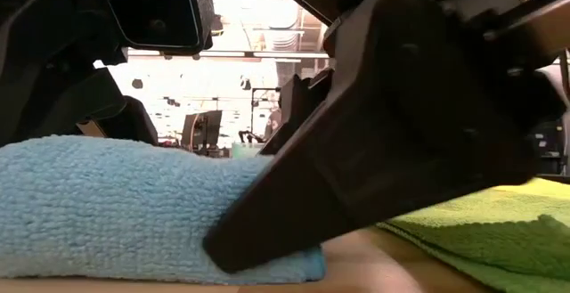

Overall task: Roll microfiber towels into tight, uniform cylinder then place into a basket
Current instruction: Roll the blue towel

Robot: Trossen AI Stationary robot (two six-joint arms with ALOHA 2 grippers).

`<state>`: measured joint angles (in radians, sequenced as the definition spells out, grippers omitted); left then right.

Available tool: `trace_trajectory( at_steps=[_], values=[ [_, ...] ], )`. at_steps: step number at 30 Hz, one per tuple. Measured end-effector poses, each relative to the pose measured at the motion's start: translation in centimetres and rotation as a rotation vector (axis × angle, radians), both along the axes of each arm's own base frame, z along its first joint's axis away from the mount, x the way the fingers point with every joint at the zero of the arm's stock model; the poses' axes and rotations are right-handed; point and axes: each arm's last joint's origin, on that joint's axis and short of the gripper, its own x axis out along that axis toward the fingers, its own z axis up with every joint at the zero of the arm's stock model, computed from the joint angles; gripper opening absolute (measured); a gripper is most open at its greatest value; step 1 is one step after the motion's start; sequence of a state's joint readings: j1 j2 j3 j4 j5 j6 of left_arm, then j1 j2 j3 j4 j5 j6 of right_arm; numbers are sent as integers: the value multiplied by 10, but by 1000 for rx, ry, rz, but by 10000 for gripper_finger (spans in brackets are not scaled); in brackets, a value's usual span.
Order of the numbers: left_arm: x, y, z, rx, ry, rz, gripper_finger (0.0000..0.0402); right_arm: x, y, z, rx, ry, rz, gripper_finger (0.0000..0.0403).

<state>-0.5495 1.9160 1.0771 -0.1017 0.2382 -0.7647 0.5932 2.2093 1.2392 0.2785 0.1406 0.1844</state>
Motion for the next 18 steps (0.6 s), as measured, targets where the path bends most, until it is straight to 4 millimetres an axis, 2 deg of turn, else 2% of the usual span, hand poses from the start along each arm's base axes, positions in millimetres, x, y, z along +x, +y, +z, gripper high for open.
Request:
trace_trajectory(
  at_steps=[4,7,13,18],
  values=[
    [0,0,0,4,-2,2,13,-1,1,0,14,10,-11,72],
    [-1,1,0,18,11,6,13,-1,1,0,30,14,-17,31],
    [-4,-2,-1,36,13,4,24,0,1,0,76,33,-49,32],
    [-6,-5,-1,66,-12,-22,71,0,0,-1,106,50,-60,56]
  ],
)
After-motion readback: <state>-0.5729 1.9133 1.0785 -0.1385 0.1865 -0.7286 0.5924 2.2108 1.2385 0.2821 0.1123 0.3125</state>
